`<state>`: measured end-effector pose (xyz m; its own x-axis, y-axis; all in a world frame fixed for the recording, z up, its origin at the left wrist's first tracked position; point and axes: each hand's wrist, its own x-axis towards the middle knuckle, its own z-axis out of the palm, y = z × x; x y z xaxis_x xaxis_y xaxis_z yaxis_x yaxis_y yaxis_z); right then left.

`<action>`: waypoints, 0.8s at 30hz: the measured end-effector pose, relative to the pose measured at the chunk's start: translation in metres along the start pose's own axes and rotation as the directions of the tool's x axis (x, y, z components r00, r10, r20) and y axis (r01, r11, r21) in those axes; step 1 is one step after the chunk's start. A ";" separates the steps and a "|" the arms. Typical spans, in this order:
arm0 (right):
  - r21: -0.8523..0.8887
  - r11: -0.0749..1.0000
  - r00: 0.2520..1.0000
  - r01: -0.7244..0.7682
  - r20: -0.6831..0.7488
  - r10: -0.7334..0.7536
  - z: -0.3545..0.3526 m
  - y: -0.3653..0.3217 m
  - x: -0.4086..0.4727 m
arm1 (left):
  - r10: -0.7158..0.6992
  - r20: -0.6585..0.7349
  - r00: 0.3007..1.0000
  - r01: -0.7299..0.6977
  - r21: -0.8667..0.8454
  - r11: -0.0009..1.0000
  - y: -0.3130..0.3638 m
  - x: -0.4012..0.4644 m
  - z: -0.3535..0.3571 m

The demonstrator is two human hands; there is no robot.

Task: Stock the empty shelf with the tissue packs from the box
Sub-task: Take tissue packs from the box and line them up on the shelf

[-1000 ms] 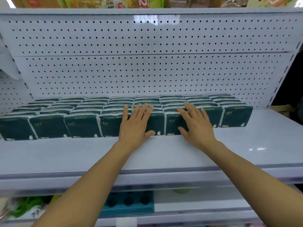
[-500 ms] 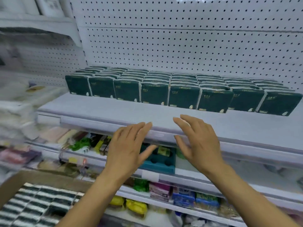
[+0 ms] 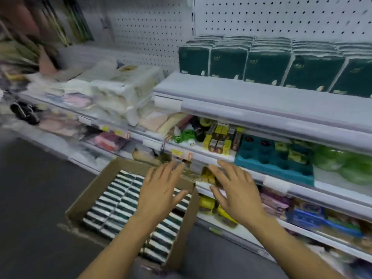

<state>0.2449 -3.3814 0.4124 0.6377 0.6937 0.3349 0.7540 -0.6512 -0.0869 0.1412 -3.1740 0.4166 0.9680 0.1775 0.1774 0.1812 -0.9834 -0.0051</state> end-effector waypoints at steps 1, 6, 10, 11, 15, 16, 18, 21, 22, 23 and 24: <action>0.010 1.000 1.000 -0.004 0.025 0.004 0.013 -0.016 0.003 | -0.010 0.035 0.999 0.009 0.003 1.000 -0.017 -0.007 0.010; 0.083 0.995 0.980 -0.060 0.197 0.043 0.076 -0.079 0.010 | -0.048 0.219 0.974 0.061 -0.052 0.997 -0.095 -0.047 0.071; 0.111 0.991 0.926 -0.079 0.376 0.032 0.121 -0.107 0.005 | -0.095 0.364 0.926 0.127 -0.064 0.990 -0.132 -0.070 0.113; 0.103 0.991 0.907 -0.081 0.419 0.031 0.131 -0.110 0.005 | -0.109 0.412 0.905 0.147 -0.062 0.987 -0.138 -0.073 0.123; 0.091 0.995 0.855 -0.048 0.518 -0.006 0.169 -0.116 0.011 | -0.129 0.553 0.823 0.237 -0.128 0.963 -0.152 -0.074 0.168; 0.086 0.996 0.832 -0.028 0.554 -0.025 0.180 -0.116 0.014 | -0.133 0.574 0.808 0.258 -0.142 0.956 -0.154 -0.073 0.179; 0.066 0.998 0.797 0.011 0.603 -0.049 0.201 -0.116 0.023 | -0.135 0.609 0.782 0.290 -0.163 0.943 -0.159 -0.068 0.201; 0.021 0.999 0.762 0.028 0.646 -0.035 0.239 -0.115 0.039 | -0.119 0.591 0.798 0.277 -0.183 0.943 -0.167 -0.053 0.232; 0.004 1.000 0.747 0.027 0.664 -0.023 0.254 -0.114 0.044 | -0.112 0.574 0.811 0.257 -0.179 0.950 -0.171 -0.047 0.244; -0.012 1.000 0.726 0.027 0.687 -0.011 0.267 -0.113 0.048 | -0.106 0.560 0.822 0.243 -0.175 0.954 -0.173 -0.040 0.255; -0.026 0.999 0.706 0.022 0.709 0.003 0.281 -0.113 0.052 | -0.102 0.553 0.827 0.232 -0.169 0.958 -0.176 -0.033 0.266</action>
<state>0.2371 -3.1856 0.1759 0.5642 0.7056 -0.4287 0.7632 -0.6438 -0.0553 0.1230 -2.9968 0.1498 0.8778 0.2675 -0.3974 0.3683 -0.9073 0.2029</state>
